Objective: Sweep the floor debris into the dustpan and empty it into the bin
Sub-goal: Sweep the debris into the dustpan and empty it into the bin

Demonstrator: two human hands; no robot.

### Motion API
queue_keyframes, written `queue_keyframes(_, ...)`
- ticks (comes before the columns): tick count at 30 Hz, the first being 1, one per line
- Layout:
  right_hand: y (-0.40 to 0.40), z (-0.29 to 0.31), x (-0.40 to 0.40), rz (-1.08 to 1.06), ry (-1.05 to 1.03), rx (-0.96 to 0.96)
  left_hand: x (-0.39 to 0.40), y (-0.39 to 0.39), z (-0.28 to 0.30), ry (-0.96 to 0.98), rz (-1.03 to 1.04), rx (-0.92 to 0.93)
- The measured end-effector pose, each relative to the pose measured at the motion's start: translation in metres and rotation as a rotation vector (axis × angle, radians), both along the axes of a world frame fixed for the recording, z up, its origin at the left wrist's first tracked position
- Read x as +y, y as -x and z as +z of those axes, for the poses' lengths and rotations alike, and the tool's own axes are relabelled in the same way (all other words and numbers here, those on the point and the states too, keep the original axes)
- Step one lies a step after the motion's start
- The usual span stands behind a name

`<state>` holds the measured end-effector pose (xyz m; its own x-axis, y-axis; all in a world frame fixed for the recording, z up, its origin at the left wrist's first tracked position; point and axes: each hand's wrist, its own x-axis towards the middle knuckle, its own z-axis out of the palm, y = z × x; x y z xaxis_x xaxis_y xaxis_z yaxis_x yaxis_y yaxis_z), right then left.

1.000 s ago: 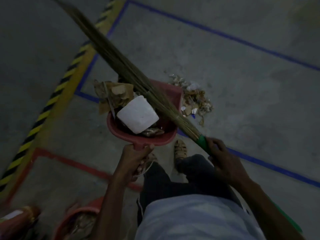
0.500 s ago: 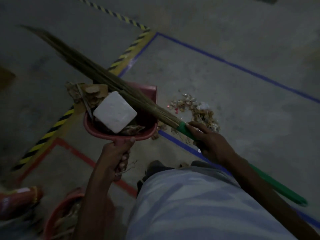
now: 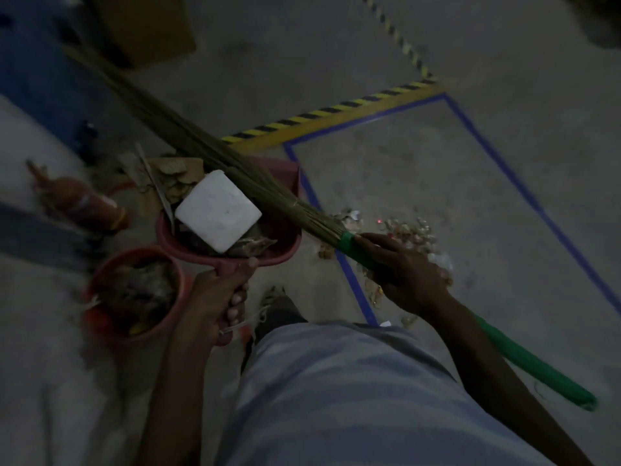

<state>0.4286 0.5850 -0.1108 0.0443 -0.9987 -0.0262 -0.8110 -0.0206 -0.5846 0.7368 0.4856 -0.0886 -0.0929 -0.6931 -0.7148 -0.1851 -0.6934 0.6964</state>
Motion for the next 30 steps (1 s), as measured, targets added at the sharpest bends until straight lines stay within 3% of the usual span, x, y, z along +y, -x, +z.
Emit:
queue_keyframes(14, -0.109, -0.033, -0.102, 0.423, -0.027, 0.015, 0.018, -0.121, -0.025, -0.011, 0.378, -0.026)
queue_keyframes(23, -0.24, -0.059, -0.178, 0.482, -0.125, 0.046, -0.039, -0.235, -0.041, -0.159, 0.453, 0.016)
queue_keyframes(30, -0.347, -0.091, -0.212, 0.448, -0.209, 0.107, -0.084, -0.345, -0.085, -0.363, 0.392, -0.029)
